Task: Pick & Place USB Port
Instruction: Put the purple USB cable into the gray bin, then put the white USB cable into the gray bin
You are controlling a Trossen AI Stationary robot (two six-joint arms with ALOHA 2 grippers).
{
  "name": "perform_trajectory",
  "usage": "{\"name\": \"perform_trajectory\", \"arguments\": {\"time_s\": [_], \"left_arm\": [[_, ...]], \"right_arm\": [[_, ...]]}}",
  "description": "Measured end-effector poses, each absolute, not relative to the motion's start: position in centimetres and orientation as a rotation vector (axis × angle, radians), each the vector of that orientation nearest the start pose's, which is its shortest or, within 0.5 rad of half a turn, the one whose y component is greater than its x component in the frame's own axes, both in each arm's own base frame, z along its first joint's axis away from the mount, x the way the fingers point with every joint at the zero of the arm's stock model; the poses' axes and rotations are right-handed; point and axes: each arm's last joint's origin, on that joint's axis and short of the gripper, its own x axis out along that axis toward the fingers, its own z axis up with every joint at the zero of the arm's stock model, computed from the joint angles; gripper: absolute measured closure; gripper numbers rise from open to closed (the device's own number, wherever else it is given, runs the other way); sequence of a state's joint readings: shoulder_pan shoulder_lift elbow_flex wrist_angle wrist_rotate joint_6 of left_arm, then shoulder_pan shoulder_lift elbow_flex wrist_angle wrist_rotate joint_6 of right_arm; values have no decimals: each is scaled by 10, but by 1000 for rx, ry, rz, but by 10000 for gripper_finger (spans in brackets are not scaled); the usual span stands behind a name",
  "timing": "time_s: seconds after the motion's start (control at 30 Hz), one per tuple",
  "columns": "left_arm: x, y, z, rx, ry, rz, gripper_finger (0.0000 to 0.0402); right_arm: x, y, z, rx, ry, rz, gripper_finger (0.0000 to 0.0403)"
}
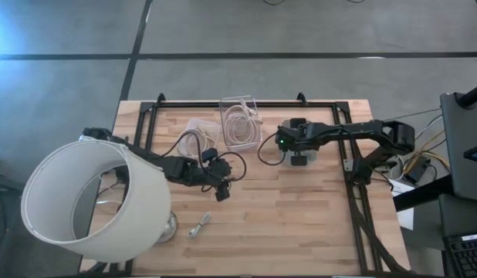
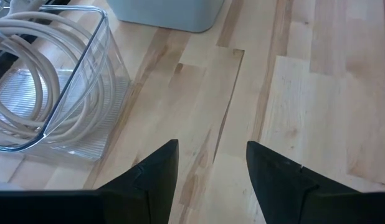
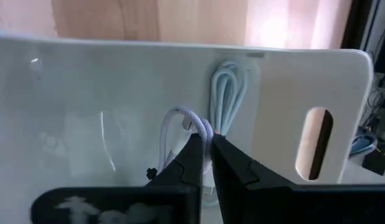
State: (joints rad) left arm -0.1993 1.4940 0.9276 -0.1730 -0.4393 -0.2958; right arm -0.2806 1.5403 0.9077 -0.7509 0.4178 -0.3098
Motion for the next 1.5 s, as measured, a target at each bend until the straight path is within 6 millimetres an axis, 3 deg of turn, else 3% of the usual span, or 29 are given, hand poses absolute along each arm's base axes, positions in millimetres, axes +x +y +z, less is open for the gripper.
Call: {"name": "perform_trajectory", "arguments": {"time_s": [0.27,0.5,0.7,0.93,1.13,1.3,1.5], "left_arm": [[304,-49,223,-49,661,330,209],[304,-49,223,-49,661,330,209],[304,-49,223,-53,660,331,209],[305,-49,223,-119,639,351,209],[306,-54,225,-229,629,296,209],[305,-64,226,-284,616,270,209],[301,-79,225,-302,650,188,209]], "right_arm": [[251,-84,176,-349,1496,-355,321],[247,-82,188,-325,1442,-392,275],[239,-74,210,-254,1325,-464,257],[222,-49,247,-132,1103,-516,260],[207,-22,272,149,909,-443,271],[203,2,268,243,839,-263,279],[210,28,244,219,744,-124,280]]}}
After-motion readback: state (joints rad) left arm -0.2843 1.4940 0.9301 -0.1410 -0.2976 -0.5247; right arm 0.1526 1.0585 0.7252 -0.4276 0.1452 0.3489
